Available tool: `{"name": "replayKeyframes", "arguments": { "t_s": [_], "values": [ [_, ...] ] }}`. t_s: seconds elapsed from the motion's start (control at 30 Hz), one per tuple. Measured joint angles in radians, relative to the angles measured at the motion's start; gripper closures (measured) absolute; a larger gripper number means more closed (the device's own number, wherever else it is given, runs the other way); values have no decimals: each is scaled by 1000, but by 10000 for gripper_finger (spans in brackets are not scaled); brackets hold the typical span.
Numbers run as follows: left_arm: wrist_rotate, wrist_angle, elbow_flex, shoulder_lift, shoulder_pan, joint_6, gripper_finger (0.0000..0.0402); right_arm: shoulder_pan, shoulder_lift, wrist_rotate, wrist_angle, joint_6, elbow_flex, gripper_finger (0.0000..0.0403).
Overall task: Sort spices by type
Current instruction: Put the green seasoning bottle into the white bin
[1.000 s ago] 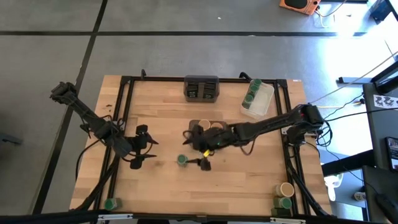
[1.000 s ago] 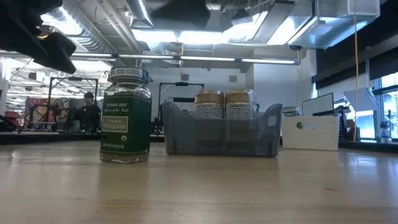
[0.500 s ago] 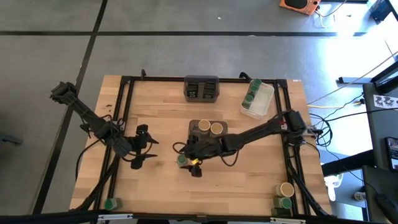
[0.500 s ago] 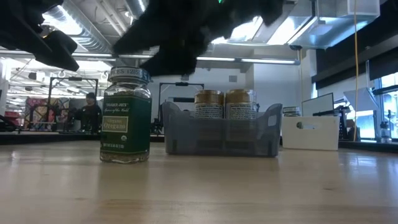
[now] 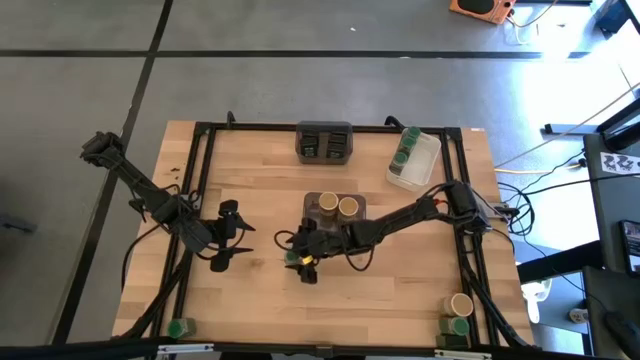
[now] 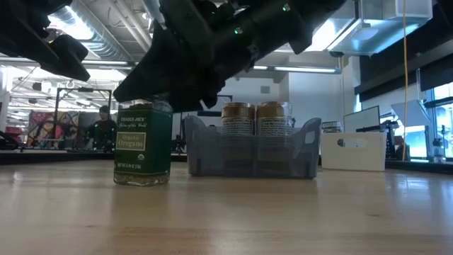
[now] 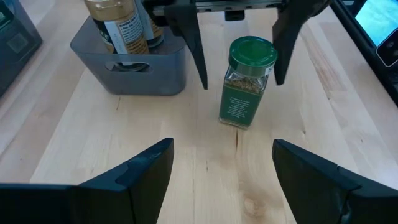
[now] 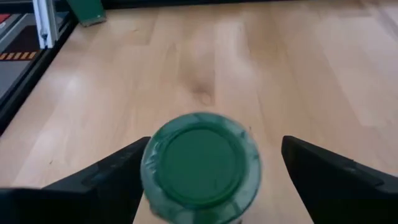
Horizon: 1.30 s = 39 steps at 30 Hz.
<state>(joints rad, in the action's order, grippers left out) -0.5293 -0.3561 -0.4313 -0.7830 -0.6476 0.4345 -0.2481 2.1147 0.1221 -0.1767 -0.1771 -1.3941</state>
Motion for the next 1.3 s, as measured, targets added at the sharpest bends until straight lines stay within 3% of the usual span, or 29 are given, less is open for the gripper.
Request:
{"name": "replayKeyframes", "arguments": {
  "t_s": [0.13, 0.3, 0.57, 0.7, 0.93, 1.17, 1.3],
  "values": [
    [0, 0, 0, 0, 0, -11, 132, 0, 0, 9, -3, 5, 0, 97],
    [0, 0, 0, 0, 0, -11, 132, 0, -1, 10, -8, 30, -1, 193],
    [0, 0, 0, 0, 0, -12, 132, -6, -120, 15, 75, 75, 1, 201],
    [0, 0, 0, 0, 0, -11, 132, -19, -228, 106, 189, 104, 0, 201],
    [-1, -1, 0, 0, 0, -11, 132, -35, -440, 360, 420, 98, -1, 201],
    [-1, -2, 0, 0, 0, -11, 132, -16, -609, 628, 679, 33, -1, 201],
    [-7, 0, 0, 0, 0, -11, 132, 33, -674, 707, 839, -49, 0, 201]
  ]
}}
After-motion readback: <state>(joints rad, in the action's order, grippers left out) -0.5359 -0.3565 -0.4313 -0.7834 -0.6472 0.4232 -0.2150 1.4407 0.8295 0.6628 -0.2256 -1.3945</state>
